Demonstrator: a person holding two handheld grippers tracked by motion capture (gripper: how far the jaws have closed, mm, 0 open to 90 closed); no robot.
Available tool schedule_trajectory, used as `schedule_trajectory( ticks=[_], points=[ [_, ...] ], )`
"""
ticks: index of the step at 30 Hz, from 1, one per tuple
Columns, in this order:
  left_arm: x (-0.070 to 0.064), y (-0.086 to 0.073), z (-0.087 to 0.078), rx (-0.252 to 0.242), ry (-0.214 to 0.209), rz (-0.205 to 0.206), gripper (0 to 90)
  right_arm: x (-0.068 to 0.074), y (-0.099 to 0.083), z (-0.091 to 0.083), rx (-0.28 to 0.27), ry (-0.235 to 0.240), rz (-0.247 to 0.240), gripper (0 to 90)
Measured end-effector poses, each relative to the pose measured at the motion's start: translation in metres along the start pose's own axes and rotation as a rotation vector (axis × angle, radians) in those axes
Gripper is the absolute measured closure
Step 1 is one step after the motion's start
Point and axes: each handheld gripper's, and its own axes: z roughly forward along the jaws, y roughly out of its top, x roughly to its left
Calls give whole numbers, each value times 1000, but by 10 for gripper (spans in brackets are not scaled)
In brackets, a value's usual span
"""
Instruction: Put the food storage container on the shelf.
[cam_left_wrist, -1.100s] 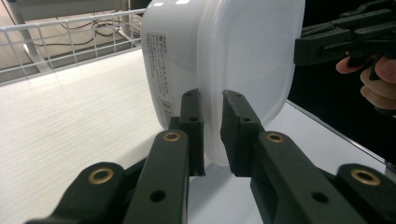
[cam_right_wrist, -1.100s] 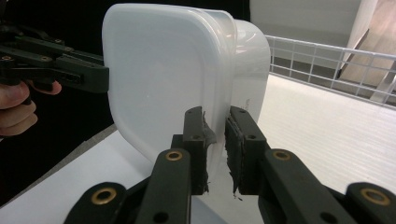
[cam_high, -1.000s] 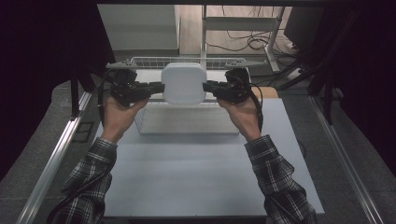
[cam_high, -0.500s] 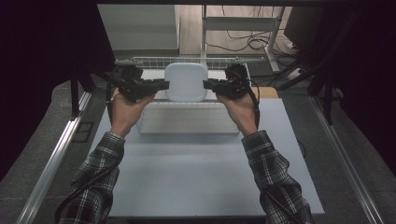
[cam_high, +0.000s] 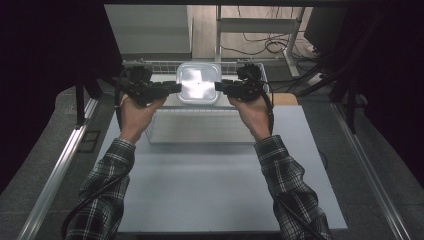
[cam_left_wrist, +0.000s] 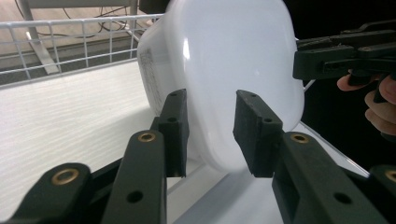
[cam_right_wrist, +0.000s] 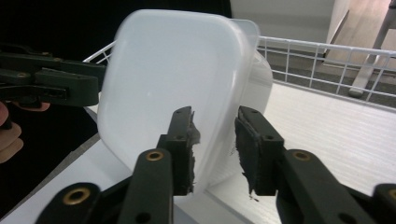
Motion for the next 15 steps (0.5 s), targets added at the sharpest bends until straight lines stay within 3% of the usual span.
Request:
schedule_trajectory(
  ticks=[3, 15],
  points=[
    [1, 1, 2, 3, 5, -4, 663, -3, 1, 2, 0, -5, 19, 622],
    [0, 3, 10, 9, 27, -3, 653, -9, 3, 7, 5, -38, 0, 652]
  ],
)
